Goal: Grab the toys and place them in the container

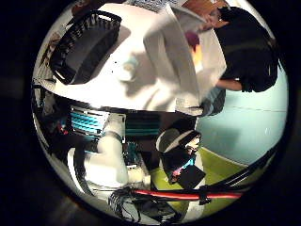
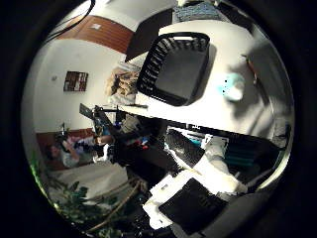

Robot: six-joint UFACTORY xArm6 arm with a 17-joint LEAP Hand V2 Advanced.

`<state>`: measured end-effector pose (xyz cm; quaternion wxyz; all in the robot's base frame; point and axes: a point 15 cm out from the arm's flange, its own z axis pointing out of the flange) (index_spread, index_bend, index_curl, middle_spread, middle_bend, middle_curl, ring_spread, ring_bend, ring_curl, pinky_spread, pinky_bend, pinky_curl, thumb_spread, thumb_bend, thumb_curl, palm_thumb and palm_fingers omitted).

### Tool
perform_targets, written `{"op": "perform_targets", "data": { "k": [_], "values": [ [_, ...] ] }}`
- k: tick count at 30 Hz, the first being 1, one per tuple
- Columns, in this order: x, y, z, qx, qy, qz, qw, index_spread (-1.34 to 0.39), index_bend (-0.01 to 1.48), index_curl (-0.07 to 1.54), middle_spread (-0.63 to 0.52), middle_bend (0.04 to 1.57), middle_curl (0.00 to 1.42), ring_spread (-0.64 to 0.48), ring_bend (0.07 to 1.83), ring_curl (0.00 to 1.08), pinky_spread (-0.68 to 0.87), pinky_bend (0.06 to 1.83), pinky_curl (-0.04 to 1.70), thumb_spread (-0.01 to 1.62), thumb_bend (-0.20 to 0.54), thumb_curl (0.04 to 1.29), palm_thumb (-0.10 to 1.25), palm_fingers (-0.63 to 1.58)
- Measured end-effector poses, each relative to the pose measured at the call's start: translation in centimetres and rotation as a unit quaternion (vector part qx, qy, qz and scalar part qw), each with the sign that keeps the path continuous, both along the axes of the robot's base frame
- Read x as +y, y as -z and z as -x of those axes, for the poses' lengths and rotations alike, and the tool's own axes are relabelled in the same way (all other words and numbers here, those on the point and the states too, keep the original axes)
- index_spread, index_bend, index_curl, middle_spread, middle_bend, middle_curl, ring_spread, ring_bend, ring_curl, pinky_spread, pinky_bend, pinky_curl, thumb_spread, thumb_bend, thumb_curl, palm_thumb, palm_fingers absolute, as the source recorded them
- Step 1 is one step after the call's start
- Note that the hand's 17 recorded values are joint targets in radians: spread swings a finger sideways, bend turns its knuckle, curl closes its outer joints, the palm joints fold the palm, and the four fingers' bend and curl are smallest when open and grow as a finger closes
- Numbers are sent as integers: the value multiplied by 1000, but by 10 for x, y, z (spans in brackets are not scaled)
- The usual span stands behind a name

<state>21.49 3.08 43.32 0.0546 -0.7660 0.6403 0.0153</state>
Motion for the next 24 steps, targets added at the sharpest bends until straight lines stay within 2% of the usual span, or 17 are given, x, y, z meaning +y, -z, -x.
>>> {"op": "perform_targets", "data": {
  "k": [14,24],
  "values": [
    [-2,-6,-13,-1,2,9,1000,-363,167,285,10,193,306,197,341,222,440,487,273,1088,-23,308,562,205],
    [-19,13,-42,7,25,22,999,-357,165,284,10,191,307,197,342,230,439,487,268,1080,-23,306,559,191]
  ]
}}
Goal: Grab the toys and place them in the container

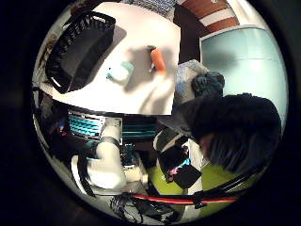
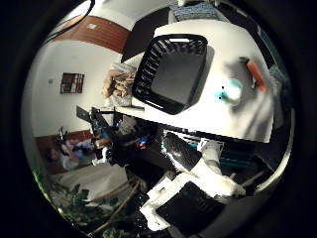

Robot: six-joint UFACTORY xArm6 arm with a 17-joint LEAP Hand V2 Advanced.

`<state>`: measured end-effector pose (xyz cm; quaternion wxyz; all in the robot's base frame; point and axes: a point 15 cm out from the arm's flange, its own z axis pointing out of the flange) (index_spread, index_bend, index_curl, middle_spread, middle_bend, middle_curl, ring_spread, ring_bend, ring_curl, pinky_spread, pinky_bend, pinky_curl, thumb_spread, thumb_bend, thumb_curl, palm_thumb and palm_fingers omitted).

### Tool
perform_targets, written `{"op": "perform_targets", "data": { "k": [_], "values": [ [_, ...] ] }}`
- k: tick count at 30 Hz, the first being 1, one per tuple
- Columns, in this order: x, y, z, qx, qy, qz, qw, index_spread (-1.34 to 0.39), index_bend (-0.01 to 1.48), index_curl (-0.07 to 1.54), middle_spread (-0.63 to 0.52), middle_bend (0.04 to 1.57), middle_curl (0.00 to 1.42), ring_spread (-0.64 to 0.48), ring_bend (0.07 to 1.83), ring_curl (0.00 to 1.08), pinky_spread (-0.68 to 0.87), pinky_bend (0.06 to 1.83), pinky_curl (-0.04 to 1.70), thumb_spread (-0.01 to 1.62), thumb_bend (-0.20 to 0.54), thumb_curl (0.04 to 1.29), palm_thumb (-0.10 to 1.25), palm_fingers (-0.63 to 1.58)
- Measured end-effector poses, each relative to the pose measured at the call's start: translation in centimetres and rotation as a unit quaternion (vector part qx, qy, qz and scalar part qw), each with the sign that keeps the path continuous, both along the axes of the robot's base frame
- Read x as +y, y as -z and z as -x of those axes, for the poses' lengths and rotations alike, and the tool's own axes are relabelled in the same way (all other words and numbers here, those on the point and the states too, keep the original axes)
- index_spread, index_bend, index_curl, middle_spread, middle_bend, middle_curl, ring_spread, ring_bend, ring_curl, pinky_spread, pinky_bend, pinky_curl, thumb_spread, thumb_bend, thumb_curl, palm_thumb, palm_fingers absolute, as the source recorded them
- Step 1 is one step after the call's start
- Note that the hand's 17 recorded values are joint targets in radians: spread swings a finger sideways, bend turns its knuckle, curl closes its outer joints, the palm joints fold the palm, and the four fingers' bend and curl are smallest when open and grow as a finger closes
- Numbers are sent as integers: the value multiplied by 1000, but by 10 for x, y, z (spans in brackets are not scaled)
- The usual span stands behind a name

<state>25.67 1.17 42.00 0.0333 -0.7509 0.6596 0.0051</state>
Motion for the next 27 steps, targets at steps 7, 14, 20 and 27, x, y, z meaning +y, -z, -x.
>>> {"op": "perform_targets", "data": {
  "k": [7,14,20,27],
  "values": [
    [-15,37,-17,7,22,1,1000,-343,161,277,12,195,311,196,346,234,451,505,275,1087,-23,306,546,170],
    [-36,80,-31,13,52,-1,999,-343,163,277,12,194,315,197,348,236,448,499,273,1088,-22,309,544,167],
    [-43,93,-55,1,55,0,998,-345,163,279,12,192,313,195,339,238,442,498,275,1083,-23,305,546,153],
    [-54,136,-50,33,73,-3,997,-342,163,281,12,192,310,195,337,239,441,496,274,1080,-19,306,555,150]
  ]
}}
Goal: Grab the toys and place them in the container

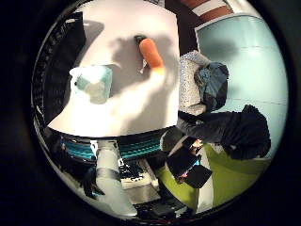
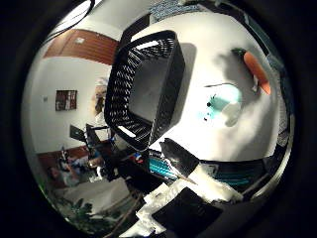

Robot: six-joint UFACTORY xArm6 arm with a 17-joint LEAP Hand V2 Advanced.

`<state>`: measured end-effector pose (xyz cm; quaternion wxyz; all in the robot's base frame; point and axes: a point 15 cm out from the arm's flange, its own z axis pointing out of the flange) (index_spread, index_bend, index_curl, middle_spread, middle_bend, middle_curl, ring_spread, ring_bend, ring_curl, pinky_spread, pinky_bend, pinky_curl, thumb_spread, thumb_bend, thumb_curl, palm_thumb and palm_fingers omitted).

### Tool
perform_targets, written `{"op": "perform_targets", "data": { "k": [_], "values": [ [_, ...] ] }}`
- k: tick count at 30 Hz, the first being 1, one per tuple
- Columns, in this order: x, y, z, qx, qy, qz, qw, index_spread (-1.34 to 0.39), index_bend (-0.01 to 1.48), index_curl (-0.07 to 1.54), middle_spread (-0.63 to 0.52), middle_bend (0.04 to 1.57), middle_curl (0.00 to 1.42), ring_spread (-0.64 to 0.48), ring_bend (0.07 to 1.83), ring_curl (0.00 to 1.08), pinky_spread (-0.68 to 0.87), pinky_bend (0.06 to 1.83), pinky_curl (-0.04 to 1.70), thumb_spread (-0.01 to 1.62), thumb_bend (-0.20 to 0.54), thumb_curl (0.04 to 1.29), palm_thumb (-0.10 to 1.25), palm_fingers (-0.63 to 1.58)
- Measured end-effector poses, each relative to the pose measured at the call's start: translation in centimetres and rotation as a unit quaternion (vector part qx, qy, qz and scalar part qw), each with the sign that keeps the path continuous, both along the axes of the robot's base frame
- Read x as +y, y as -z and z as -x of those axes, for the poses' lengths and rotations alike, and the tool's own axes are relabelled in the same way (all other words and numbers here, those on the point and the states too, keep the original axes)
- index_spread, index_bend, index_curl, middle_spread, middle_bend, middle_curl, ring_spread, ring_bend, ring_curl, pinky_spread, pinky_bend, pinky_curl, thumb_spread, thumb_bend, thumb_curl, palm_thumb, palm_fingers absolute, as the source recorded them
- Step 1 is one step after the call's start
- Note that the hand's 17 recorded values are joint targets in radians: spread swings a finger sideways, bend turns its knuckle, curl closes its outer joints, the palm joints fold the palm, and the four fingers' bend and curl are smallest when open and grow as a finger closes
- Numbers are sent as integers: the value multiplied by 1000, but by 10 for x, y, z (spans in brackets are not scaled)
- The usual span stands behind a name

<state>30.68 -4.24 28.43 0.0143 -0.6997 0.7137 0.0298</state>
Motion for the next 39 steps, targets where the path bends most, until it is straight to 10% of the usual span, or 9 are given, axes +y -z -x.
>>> {"op": "perform_targets", "data": {
  "k": [39],
  "values": [
    [-2,137,-2,74,19,-16,997,-334,151,274,-28,229,329,177,344,244,433,435,262,1078,-23,316,589,216]
  ]
}}
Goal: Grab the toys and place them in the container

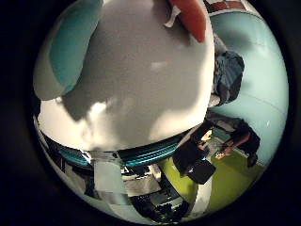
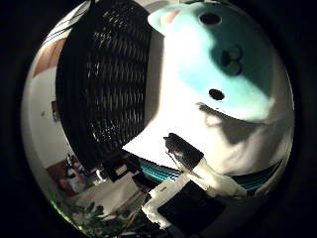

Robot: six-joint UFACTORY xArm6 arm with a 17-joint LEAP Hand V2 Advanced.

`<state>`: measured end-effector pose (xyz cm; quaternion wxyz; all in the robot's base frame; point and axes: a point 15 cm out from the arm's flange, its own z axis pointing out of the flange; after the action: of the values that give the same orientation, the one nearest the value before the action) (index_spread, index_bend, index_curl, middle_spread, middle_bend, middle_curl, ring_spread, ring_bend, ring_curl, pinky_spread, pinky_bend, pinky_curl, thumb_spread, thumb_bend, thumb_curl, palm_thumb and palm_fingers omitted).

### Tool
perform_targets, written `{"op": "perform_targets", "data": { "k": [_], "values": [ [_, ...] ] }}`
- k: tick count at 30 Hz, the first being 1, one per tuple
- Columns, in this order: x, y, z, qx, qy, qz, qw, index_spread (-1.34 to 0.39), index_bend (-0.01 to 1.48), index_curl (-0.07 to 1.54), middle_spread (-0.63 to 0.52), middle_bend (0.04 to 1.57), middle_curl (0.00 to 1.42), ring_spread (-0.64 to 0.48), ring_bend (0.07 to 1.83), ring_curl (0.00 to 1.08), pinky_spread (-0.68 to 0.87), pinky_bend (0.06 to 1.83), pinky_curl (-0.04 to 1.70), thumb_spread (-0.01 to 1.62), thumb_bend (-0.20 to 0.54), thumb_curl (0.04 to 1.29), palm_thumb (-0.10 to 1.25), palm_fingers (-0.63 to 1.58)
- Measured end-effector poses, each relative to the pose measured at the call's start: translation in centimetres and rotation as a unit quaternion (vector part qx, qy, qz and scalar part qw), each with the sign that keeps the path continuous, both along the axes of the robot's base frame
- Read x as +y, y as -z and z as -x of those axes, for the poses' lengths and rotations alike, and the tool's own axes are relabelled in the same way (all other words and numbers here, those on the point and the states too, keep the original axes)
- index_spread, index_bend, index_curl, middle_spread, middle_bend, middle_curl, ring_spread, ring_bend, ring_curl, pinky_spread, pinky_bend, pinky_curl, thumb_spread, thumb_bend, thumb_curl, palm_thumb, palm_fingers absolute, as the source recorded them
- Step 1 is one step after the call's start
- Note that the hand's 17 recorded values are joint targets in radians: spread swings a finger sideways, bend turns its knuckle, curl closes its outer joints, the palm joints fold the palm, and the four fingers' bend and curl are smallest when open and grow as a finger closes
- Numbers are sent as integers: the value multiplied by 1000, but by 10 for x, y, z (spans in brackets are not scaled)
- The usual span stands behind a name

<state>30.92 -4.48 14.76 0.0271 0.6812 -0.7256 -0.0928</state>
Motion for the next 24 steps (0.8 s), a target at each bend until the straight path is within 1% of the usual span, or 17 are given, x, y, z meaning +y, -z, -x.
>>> {"op": "perform_targets", "data": {
  "k": [4,7,9,10,11,12,13,14,15,16,17,18,21,23,24],
  "values": [
    [0,3,1,4,0,-1,1000,-333,144,256,-56,286,345,145,401,256,434,419,258,1078,-23,317,589,254],
    [0,3,2,5,0,-1,1000,-332,163,257,-74,292,345,114,434,258,431,412,256,1078,-23,317,589,285],
    [0,5,2,8,0,-1,1000,-332,152,252,-100,303,347,57,511,263,423,413,248,1078,-23,317,589,372],
    [0,5,2,8,0,-2,1000,-329,117,237,-140,357,364,-23,632,291,368,424,245,1078,-23,317,589,492],
    [0,5,3,10,-1,-1,1000,-328,106,222,-168,398,378,-85,701,305,297,451,243,1078,-21,316,591,557],
    [1,4,3,12,-1,-2,1000,-329,70,187,-207,461,402,-161,805,332,131,596,268,1077,-21,315,595,754],
    [0,2,3,11,-1,-2,1000,-340,86,172,-248,550,447,-238,909,380,-72,720,307,1073,-21,316,600,887],
    [0,2,3,11,-1,-1,1000,-358,128,171,-280,599,480,-287,958,411,-229,808,339,1069,-19,318,615,935],
    [0,2,3,12,-1,0,1000,-385,171,184,-310,662,528,-324,1007,446,-351,879,375,1061,-17,322,634,997],
    [0,2,3,11,-2,1,1000,-408,224,209,-325,696,558,-335,1037,468,-388,921,400,1055,-16,325,646,1089],
    [-1,1,2,11,-2,2,1000,-434,263,235,-341,729,594,-343,1061,490,-419,959,426,1052,-15,328,663,1100],
    [-1,1,2,12,-2,2,1000,-456,348,281,-354,759,634,-343,1096,518,-423,1019,464,1052,-12,332,687,1132],
    [0,-1,7,23,-5,1,1000,-495,584,419,-378,852,753,-332,1183,587,-389,1162,556,1047,-11,346,741,1123],
    [0,-8,4,17,-5,3,1000,-490,755,537,-385,930,844,-317,1247,638,-347,1252,624,1040,-2,373,819,1085],
    [-1,-11,2,12,-5,4,1000,-478,815,580,-380,962,874,-312,1265,656,-331,1274,647,1039,4,390,858,1085]
  ]
}}
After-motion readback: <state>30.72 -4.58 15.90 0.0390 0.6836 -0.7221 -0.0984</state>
